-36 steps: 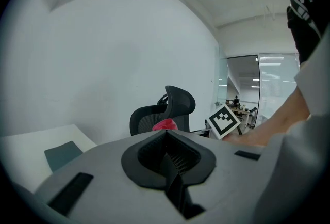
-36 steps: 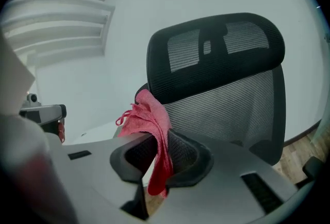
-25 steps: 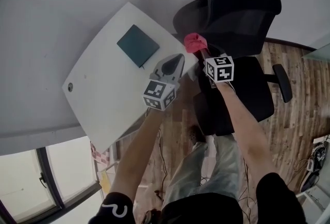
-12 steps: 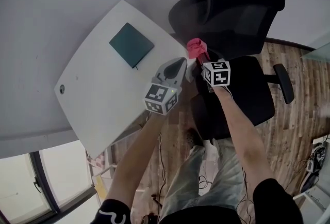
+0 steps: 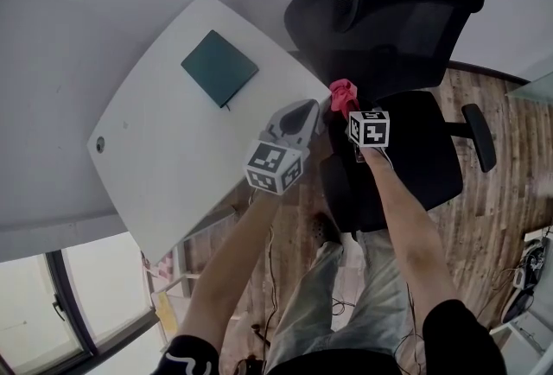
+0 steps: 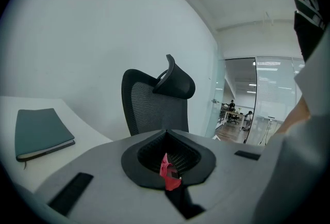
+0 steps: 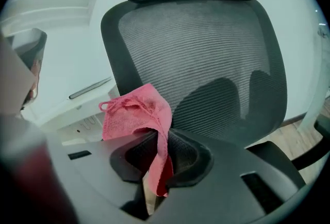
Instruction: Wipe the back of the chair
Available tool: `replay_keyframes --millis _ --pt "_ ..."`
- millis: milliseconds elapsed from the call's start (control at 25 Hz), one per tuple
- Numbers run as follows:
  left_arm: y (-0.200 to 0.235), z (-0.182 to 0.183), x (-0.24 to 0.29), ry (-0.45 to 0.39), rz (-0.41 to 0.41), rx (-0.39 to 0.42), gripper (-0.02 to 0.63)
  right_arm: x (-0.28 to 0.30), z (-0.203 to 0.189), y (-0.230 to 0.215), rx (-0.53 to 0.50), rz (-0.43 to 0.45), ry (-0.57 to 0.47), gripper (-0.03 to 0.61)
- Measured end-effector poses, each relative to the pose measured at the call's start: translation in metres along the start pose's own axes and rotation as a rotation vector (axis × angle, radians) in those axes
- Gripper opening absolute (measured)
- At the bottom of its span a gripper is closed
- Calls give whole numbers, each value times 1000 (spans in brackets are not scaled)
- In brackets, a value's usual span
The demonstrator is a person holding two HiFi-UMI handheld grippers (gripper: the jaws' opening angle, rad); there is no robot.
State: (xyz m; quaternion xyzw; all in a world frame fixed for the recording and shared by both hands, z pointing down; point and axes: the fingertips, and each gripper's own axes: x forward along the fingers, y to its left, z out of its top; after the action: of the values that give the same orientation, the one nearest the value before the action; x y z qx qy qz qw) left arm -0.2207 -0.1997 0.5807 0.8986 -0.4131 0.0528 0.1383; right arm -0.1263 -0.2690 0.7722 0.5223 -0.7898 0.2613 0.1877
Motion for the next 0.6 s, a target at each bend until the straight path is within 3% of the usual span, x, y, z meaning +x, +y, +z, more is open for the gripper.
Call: replay_keyframes --millis 320,440,600 --pt "-4 -1 -8 19 -7 0 25 -7 -52 -16 -75 -41 148 70" --pt "-6 2 -11 26 -4 9 25 -24 -49 -15 -71 -28 129 71" --pt "-11 10 -14 31 -1 17 25 -49 -11 -10 -31 8 28 71"
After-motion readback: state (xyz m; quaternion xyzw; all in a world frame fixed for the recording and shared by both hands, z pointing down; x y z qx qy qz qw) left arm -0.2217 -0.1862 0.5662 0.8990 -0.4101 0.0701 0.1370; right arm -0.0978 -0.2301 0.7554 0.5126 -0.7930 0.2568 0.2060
